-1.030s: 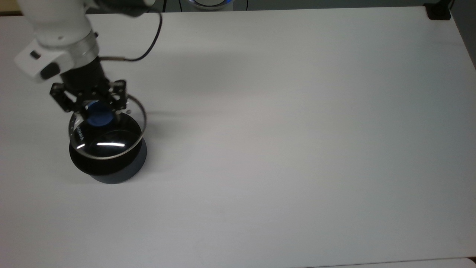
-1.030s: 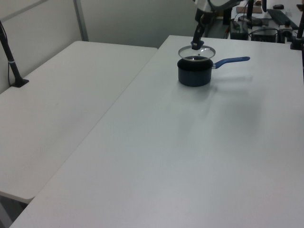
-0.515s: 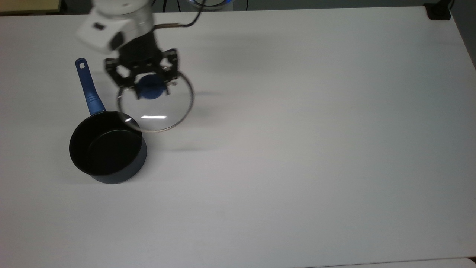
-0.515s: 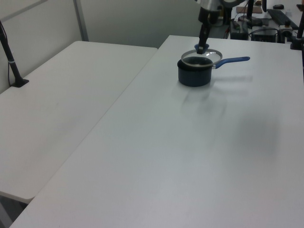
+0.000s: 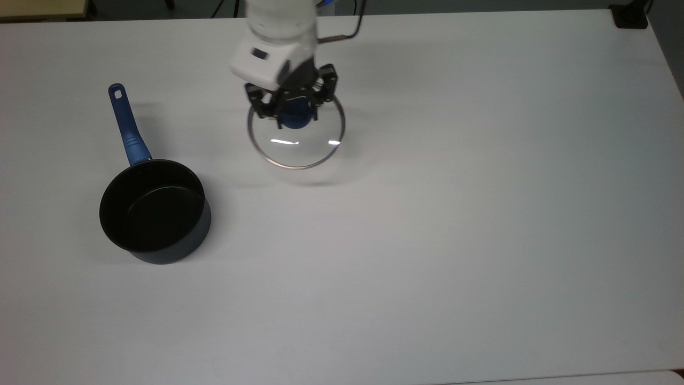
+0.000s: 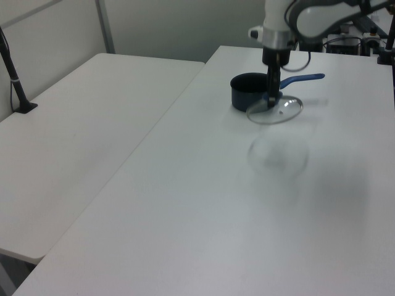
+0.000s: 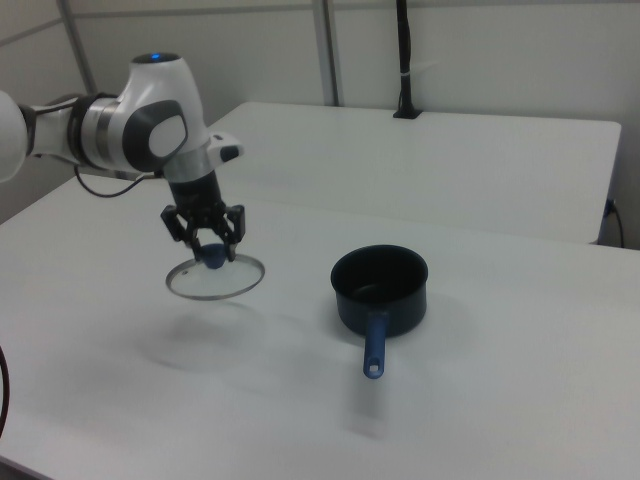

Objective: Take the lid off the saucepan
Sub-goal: 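Lift the glass lid off the pot and carry it away from the pot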

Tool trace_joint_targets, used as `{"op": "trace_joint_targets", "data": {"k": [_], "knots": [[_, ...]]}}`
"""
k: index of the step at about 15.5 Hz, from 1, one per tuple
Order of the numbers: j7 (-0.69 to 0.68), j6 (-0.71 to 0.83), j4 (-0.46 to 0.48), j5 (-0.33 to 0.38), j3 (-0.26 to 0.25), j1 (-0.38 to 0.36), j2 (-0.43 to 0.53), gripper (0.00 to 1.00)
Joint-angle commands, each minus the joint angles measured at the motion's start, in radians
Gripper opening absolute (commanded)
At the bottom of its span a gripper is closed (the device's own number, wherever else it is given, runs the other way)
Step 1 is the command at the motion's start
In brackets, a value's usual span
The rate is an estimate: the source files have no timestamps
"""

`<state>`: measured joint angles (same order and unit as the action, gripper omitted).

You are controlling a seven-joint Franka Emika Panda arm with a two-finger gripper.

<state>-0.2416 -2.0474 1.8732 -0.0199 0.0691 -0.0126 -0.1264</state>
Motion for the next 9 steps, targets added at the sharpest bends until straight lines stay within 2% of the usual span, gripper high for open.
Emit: {"op": "trace_joint_targets", "data": {"k": [1,5,9], "knots": [[0.042,-0.016,0.041,-0.023,-0.012,-0.043,-0.008,0.5],[0.108,-0.017,0.041,-0.074,-0.012,-0.078,-0.071,0.5],[0.11,-0.019,0.041,-0.075,-0.012,-0.076,-0.11,0.5]]}}
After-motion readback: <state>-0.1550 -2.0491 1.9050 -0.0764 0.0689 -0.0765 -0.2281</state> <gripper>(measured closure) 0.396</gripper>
